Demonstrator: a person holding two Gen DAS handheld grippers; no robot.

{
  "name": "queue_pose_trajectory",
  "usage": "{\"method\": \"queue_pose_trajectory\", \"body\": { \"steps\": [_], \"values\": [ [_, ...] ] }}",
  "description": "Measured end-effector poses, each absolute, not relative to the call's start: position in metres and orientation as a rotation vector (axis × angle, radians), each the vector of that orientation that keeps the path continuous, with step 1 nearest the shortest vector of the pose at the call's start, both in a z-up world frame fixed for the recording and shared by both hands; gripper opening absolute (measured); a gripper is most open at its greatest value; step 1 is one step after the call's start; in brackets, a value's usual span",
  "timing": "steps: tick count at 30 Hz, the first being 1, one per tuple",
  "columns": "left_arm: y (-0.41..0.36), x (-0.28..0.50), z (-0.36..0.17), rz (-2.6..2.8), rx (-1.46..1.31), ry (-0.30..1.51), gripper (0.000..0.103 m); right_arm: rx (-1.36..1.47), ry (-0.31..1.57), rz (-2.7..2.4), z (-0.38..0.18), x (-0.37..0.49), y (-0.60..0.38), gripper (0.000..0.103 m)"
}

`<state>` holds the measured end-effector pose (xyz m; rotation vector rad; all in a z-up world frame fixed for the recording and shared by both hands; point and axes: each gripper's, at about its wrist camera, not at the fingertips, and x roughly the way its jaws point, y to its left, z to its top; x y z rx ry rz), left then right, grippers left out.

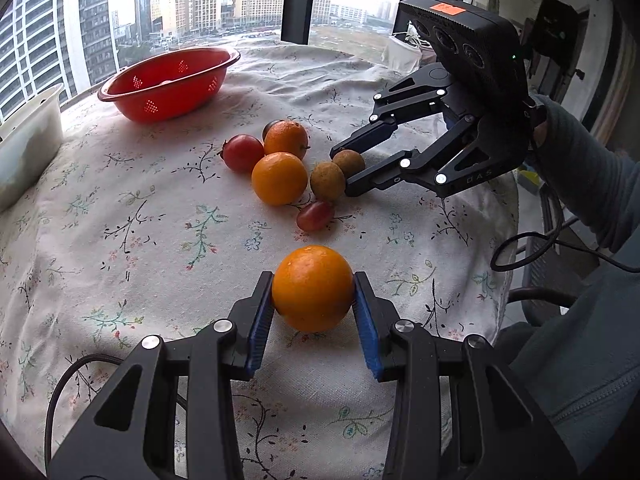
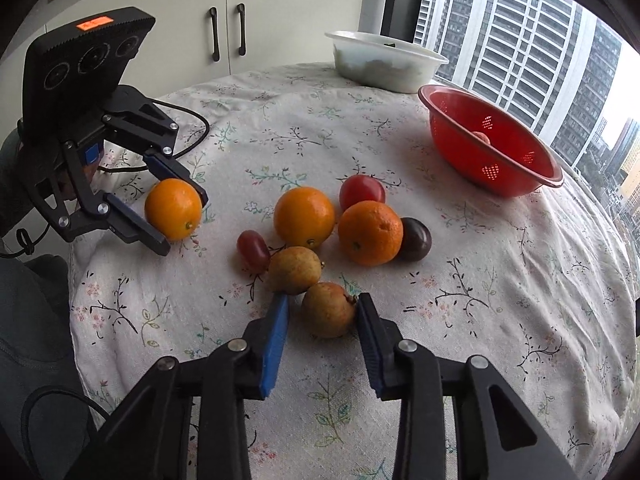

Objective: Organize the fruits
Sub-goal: 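Carry the orange and brown fruit over the red colander and open both tools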

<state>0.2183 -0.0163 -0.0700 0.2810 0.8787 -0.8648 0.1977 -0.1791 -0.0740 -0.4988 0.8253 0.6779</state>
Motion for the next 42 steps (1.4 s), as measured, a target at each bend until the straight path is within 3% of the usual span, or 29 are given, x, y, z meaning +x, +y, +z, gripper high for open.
{"method": "queue_pose_trajectory", "body": {
  "steps": [3, 24, 33, 42],
  "values": [
    [-0.016, 0.219, -0.07, -0.861, 0.28, 0.878, 0.036, -0.478, 0.817, 0.666, -0.074, 0.196, -0.182, 0.03],
    [0.011, 0.24, -0.042, -0.792, 0.249, 0.816, 0.036, -0.227, 0.733, 0.545, -0.049, 0.183, -0.24, 0.03],
    [0.03, 0.295, 0.003, -0.733, 0.264, 0.735, 0.036, -0.1, 0.693, 0.372, -0.025, 0.206, -0.287, 0.03],
    [0.011, 0.388, 0.046, -0.689, 0.326, 0.703, 0.036, -0.153, 0.566, 0.307, 0.042, 0.239, -0.283, 0.03]
  ]
}}
